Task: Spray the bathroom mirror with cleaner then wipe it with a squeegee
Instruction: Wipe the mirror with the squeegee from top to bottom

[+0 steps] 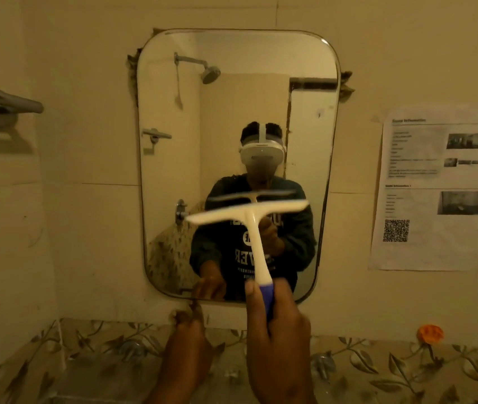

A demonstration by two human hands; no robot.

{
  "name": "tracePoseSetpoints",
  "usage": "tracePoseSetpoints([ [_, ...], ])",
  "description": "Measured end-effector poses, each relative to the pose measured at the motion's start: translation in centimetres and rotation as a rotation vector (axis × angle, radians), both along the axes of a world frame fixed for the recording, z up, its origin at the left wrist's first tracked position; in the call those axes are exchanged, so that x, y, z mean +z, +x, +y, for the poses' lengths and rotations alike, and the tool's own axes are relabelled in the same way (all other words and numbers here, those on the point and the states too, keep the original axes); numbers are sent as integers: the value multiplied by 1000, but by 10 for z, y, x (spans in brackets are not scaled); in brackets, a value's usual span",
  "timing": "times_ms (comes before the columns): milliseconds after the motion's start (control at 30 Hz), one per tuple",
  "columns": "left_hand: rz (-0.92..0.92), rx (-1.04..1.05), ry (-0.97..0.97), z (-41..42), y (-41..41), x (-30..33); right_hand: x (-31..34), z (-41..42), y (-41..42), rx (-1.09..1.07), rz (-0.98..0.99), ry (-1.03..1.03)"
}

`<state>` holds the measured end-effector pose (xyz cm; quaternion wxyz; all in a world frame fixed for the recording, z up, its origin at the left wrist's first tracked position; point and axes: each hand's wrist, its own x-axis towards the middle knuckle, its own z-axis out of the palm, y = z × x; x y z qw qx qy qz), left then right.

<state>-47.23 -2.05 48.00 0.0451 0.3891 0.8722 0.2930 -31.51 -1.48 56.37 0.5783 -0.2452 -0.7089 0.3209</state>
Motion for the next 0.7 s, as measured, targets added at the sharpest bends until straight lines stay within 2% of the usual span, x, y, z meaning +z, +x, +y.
tracePoseSetpoints([
  [67, -19, -12, 26, -1, -1, 0, 31, 3, -10, 72, 81, 72],
  [133, -41, -13, -27, -1, -4, 1, 58, 8, -25, 80, 138, 120],
  [333, -67, 1, -126, 7, -13, 3, 87, 29, -49, 93, 178, 51],
  [400, -27, -8, -100, 3, -12, -2, 74, 31, -49, 81, 184, 22],
  [467, 34, -21, 15, -2, -11, -9, 48, 31, -48, 45, 179, -10],
  [533, 51, -28, 7, -3, -11, -11, 12, 28, -43, 13, 157, -68],
  [700, 19, -10, -35, 1, -12, -4, -81, 21, -27, -194, -38, -267],
])
